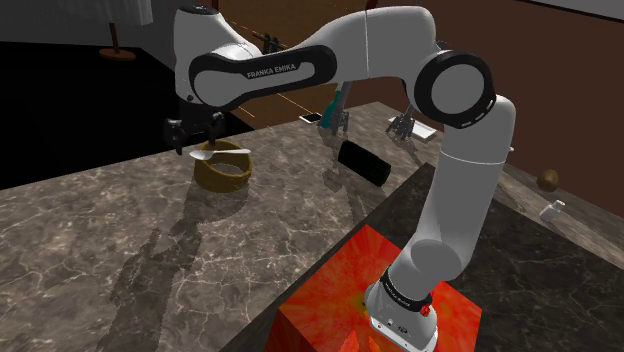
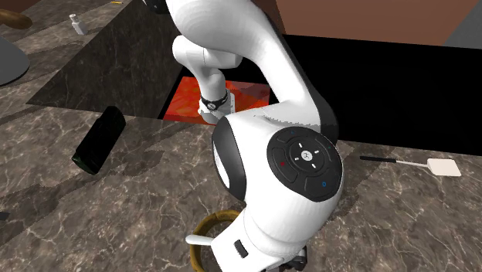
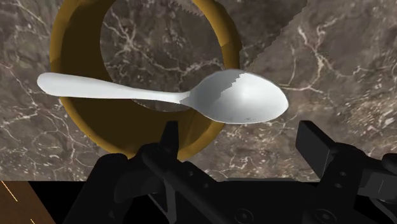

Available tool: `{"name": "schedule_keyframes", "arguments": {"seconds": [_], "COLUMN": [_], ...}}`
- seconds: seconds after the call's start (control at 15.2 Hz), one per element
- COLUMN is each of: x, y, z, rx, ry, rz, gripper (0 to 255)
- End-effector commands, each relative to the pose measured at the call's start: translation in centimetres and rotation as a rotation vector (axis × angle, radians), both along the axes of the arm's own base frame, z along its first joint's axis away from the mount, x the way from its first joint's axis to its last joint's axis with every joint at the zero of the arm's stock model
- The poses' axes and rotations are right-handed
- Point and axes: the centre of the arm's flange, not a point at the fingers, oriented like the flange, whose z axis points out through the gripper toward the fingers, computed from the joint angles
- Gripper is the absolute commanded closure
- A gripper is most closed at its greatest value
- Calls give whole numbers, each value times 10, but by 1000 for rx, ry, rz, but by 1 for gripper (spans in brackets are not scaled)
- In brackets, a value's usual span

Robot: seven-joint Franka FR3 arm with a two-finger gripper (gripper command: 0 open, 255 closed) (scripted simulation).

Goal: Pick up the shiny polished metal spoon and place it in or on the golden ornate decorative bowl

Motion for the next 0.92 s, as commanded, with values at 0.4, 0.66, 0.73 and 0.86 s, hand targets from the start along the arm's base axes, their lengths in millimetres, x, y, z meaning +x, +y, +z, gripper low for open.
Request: {"name": "schedule_keyframes", "arguments": {"seconds": [0.4,0.66,0.73,0.86], "x": [-8,-8,-8,-8], "y": [2,2,2,2], "z": [49,49,49,49], "rx": [0,0,0,0], "ry": [0,0,0,0], "rz": [0,0,0,0], "gripper": [0,0,0,0]}}
